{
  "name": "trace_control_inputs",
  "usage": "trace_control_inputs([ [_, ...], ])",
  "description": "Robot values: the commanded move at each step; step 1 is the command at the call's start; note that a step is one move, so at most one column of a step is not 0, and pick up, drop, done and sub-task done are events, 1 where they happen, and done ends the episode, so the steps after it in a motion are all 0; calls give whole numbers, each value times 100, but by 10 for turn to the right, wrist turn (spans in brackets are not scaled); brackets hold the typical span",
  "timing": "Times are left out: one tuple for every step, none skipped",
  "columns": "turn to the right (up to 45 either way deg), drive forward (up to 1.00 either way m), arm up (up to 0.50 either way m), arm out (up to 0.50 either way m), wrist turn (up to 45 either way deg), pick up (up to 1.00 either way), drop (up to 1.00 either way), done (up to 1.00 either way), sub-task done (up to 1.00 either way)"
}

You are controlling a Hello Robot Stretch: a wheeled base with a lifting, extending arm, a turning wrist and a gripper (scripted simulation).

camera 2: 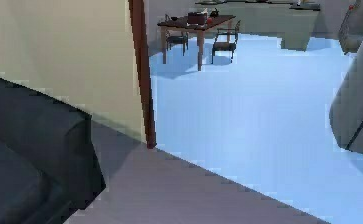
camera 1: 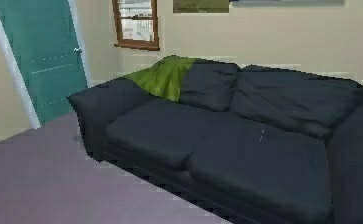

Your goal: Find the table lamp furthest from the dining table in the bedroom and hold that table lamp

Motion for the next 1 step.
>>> trace_control_inputs([
  [300, 0, 0, 0, 0, 0, 0, 0, 0],
])
